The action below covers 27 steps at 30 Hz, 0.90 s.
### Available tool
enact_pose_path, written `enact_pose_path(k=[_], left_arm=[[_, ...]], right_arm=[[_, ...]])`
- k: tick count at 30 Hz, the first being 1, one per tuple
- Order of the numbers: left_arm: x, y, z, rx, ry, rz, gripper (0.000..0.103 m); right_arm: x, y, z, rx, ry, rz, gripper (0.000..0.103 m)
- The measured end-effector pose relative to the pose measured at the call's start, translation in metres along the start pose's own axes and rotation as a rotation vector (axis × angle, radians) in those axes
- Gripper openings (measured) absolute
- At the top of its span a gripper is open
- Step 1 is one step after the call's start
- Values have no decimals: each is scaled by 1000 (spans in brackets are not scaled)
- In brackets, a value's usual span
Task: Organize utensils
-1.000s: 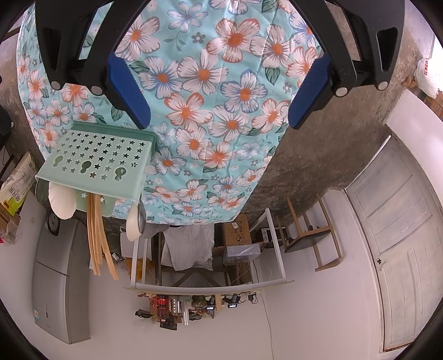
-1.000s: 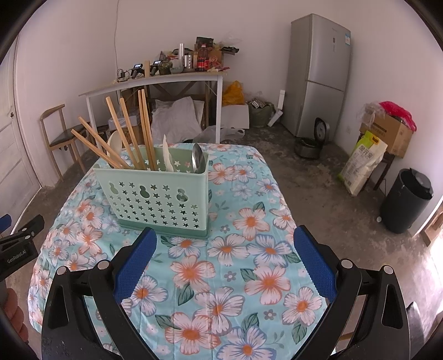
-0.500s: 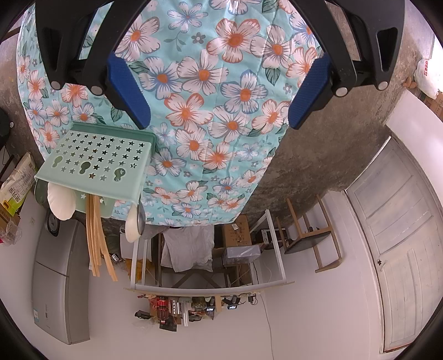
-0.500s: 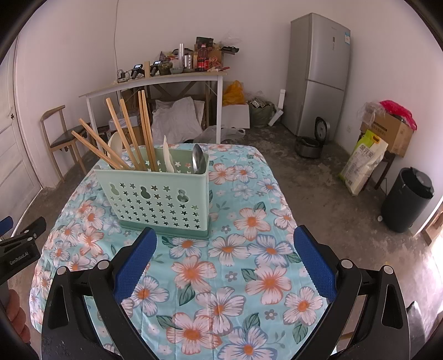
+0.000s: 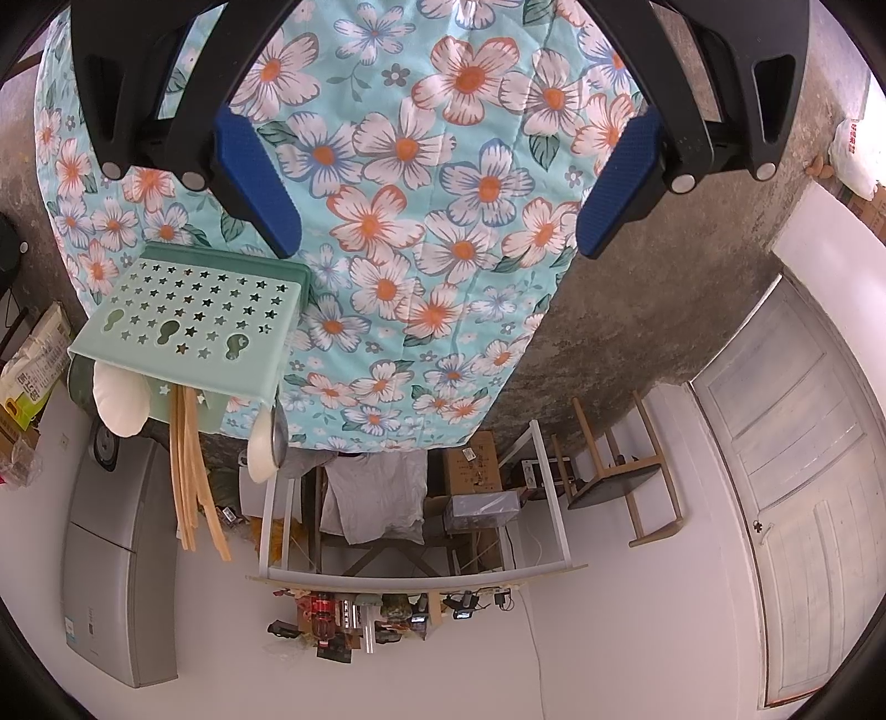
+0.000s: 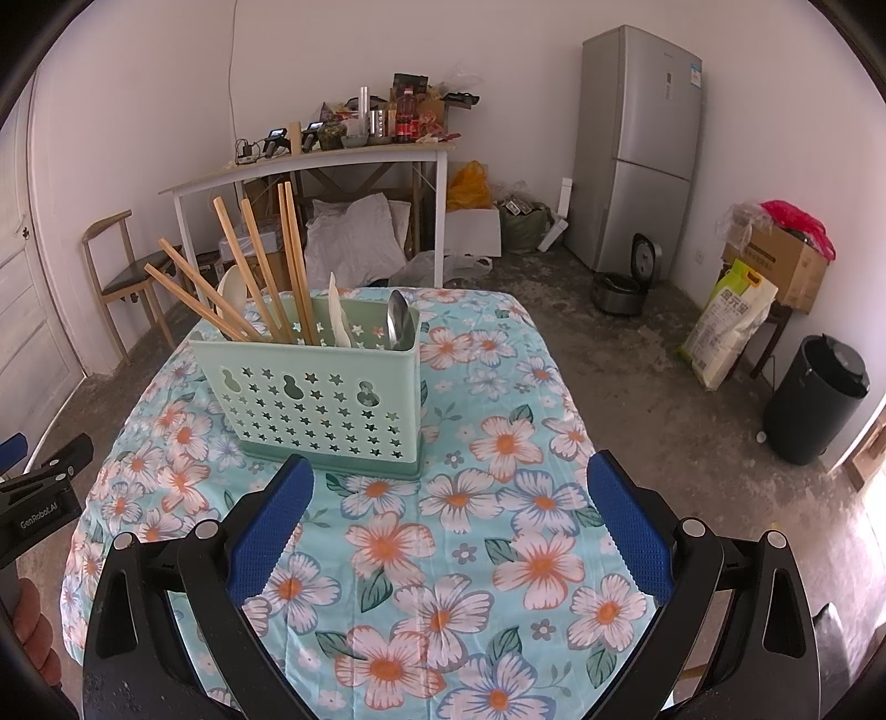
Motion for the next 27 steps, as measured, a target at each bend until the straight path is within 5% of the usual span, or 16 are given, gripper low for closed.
enact_pose_path(k=[27], left_arm=[[1,-1,-1,-1,0,-5,97]], right_arm=[[0,1,-1,1,6,0,95]])
Point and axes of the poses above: each gripper's, at about its wrist camera, not at the fingertips, and x roughly the way its jaws point, z to its right, y to its top, the point moved 3 cm from there along x, roughly the way its jaws point, and after that the axes turned 14 degrees about -x, right-handed, at the moved point
